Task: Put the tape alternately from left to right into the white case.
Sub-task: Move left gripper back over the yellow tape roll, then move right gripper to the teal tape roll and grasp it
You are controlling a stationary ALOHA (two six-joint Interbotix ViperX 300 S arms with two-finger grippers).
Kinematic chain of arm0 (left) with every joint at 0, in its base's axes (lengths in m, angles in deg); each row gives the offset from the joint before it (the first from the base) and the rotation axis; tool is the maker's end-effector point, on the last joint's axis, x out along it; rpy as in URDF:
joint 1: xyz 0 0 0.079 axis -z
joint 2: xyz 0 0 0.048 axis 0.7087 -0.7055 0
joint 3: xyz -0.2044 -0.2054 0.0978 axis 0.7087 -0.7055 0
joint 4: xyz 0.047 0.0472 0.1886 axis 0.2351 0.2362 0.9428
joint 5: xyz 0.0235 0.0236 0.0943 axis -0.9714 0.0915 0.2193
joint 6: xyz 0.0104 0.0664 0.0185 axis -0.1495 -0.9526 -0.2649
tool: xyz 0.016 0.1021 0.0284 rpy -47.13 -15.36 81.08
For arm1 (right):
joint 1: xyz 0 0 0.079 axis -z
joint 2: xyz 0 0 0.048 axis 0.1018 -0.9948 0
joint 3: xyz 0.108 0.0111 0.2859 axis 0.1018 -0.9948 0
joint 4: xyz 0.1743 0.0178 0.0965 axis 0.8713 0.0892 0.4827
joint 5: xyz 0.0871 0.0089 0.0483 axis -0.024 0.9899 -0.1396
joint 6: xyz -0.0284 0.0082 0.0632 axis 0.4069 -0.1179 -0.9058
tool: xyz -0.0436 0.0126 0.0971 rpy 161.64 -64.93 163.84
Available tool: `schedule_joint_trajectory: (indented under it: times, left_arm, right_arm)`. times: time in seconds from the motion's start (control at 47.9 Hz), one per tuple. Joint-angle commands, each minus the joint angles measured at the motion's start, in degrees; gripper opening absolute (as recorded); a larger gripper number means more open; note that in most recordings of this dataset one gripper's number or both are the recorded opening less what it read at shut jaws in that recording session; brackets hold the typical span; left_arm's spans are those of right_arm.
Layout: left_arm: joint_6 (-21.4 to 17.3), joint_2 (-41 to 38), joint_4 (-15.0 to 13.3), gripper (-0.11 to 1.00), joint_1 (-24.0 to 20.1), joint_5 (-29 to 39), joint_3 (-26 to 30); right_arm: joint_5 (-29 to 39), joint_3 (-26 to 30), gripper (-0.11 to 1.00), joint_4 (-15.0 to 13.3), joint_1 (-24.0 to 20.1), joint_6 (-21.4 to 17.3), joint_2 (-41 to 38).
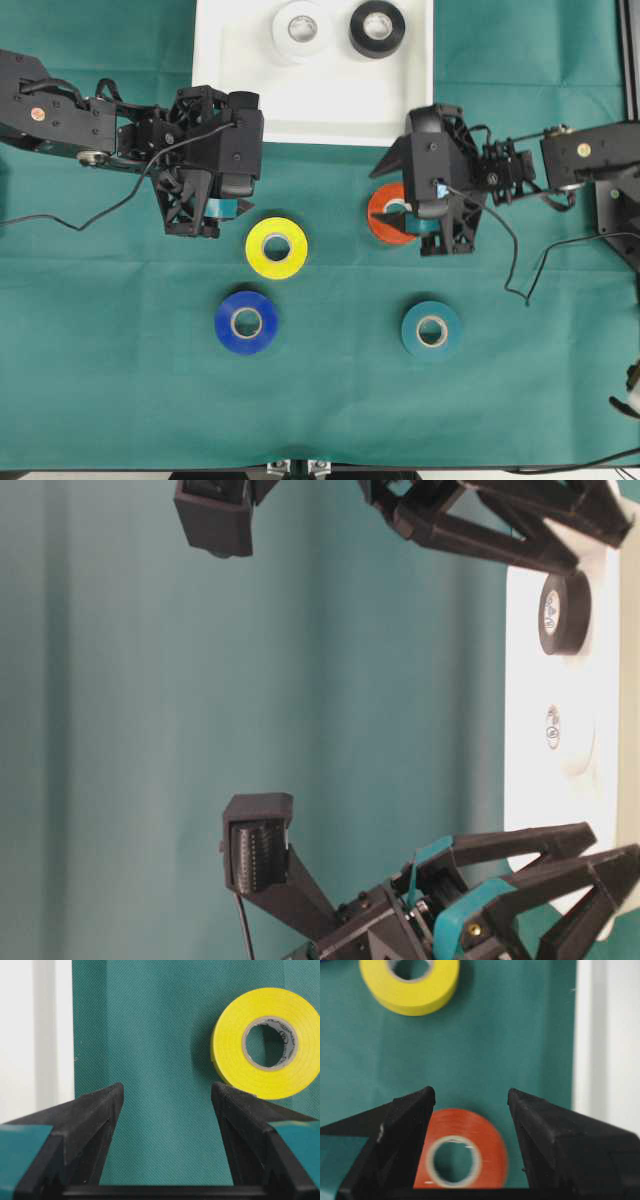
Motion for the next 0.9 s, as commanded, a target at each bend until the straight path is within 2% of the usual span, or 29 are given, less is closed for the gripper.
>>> schedule_joint_trajectory:
  times: [0.0,0.418,0.564,0.877]
  left_arm:
    - [0.1,1.0,-0.2,0.96,0.1,-0.4,0.5]
    - [0.5,1.0,-0.2,0.95,0.4,-0.4,0.5]
    - [0.9,1.0,-0.2,0.95,0.8,-0.8,0.4]
    - [0.8,-0.1,-0.2,0.95,1.1,-4.0,0.4]
  right_arm:
    - [-0.1,1.1,0.68,0.2,-1.8,-1.4,0.5]
    - [2.2,1.0,0.68,0.2,-12.2,-6.2,0.5]
    - [4.1,0.9,0.68,0.2,-16.1,-9.1,0.5]
    - [7.2,-1.0,0.68,0.2,-19.5,-13.3,0.5]
